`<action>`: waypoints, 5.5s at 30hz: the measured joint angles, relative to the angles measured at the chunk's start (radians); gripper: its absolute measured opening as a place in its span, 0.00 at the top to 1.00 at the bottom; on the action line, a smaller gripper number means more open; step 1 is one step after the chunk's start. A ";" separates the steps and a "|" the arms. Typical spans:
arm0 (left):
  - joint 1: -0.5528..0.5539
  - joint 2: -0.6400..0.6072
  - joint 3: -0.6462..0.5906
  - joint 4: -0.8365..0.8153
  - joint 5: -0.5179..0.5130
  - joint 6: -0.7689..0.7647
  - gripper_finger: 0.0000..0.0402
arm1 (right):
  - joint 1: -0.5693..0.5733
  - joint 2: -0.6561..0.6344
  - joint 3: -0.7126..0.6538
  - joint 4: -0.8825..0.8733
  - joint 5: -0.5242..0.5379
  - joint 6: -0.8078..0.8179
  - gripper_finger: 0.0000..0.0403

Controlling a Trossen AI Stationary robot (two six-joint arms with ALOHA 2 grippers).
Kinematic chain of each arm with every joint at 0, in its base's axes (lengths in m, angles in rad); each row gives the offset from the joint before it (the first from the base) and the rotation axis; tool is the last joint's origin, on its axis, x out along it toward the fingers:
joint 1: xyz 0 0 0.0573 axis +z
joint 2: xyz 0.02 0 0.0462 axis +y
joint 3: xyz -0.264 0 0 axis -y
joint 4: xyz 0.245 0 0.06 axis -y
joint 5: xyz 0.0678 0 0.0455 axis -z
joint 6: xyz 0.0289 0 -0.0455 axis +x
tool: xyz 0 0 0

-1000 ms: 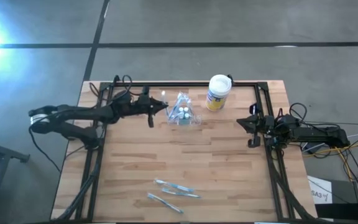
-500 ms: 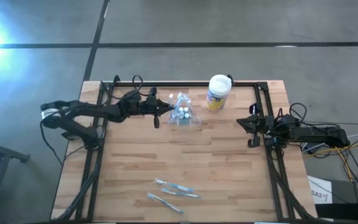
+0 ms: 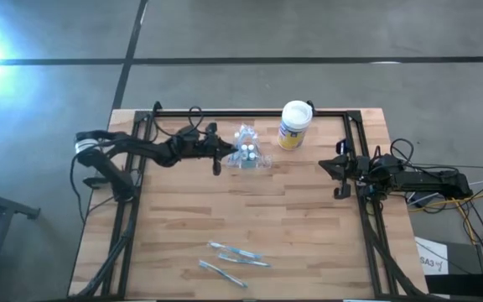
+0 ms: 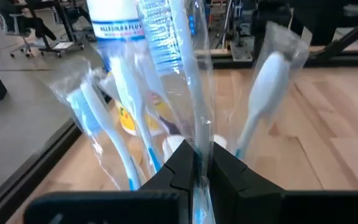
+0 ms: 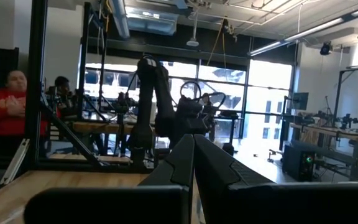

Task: Pick & Place toothbrushing station
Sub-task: Put the blue toothbrush into the transparent organizer

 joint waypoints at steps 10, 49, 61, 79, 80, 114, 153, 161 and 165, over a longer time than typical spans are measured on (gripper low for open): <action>0.000 0.041 0.000 0.002 -0.001 0.002 0.94 | 0.000 0.000 0.000 0.000 0.000 0.003 0.98; 0.002 0.063 -0.080 0.107 -0.003 -0.014 0.59 | 0.000 -0.001 0.000 0.001 0.000 0.003 0.98; 0.002 -0.070 -0.081 0.028 -0.004 0.024 0.48 | 0.000 0.013 0.000 0.001 0.000 0.000 0.98; 0.003 -0.918 -0.081 -0.764 -0.046 0.012 0.49 | 0.000 0.031 0.000 0.001 0.005 0.007 0.98; 0.003 -0.955 -0.081 -0.799 -0.046 0.007 0.50 | 0.000 0.031 0.000 0.001 0.005 0.007 0.98; 0.003 -1.435 -0.437 -0.814 -0.064 -0.171 0.99 | 0.000 0.067 0.000 -0.002 0.009 0.003 0.98; 0.002 -1.539 -0.544 -0.810 -0.035 -0.199 0.95 | 0.000 0.100 0.000 0.032 0.111 0.008 0.98; 0.002 -1.539 -0.545 -0.812 -0.035 -0.199 0.92 | 0.000 0.124 0.000 0.033 0.131 0.007 0.98; 0.002 -1.539 -0.545 -0.813 -0.035 -0.199 0.93 | 0.000 0.131 0.000 0.032 0.131 0.007 0.98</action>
